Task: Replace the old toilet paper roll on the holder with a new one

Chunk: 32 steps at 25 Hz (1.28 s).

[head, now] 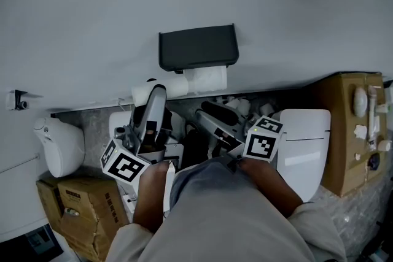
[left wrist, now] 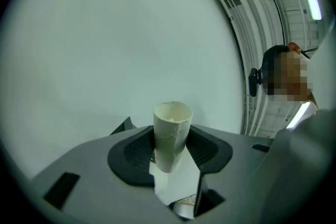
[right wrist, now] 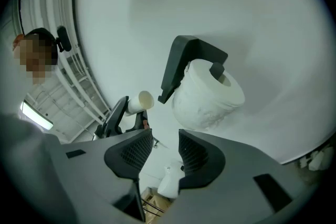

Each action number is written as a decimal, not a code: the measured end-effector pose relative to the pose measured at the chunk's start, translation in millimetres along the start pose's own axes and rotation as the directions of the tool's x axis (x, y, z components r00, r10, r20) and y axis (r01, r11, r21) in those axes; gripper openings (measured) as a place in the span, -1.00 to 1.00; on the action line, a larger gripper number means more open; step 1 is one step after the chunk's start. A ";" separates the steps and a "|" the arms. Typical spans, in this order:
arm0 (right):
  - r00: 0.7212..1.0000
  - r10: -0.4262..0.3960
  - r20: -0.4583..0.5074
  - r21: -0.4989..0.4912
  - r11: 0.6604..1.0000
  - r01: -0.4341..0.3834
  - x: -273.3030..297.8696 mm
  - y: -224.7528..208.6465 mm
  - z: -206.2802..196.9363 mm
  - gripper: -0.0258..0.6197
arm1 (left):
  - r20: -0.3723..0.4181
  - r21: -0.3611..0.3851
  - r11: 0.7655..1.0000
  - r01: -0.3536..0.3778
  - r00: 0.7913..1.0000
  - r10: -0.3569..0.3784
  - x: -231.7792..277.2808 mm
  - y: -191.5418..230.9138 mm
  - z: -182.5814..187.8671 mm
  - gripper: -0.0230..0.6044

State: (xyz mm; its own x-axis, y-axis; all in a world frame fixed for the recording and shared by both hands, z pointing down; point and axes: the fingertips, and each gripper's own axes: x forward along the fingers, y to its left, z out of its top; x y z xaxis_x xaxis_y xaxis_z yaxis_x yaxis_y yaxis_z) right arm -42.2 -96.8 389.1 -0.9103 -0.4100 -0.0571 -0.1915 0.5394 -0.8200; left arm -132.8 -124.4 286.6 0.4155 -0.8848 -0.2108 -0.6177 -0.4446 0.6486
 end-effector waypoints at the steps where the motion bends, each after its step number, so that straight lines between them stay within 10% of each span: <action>1: 1.000 -0.003 0.001 -0.014 1.000 0.003 -0.9 0.4 0.5 -0.42 | -0.003 0.010 1.000 0.005 1.000 -0.005 2.7 -0.9 2.5 -0.36; 17: 1.000 0.010 0.022 -0.069 0.998 -0.009 -9.5 6.5 8.9 -0.80 | -0.117 0.148 0.988 0.048 0.993 -0.030 43.8 -5.2 21.6 -0.36; 32: 1.000 -0.025 0.019 -0.098 0.995 0.026 -14.0 -2.3 14.6 -0.81 | -0.339 0.378 0.919 0.112 0.940 0.025 85.0 -4.2 9.3 -0.36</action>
State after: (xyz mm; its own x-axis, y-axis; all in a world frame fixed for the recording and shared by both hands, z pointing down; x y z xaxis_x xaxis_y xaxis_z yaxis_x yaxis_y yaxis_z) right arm -23.7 -103.0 383.5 -0.8981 -0.4372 -0.0477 -0.2505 0.5978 -0.7615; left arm -101.0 -199.0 259.2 0.6019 -0.7959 0.0660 -0.7735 -0.5604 0.2960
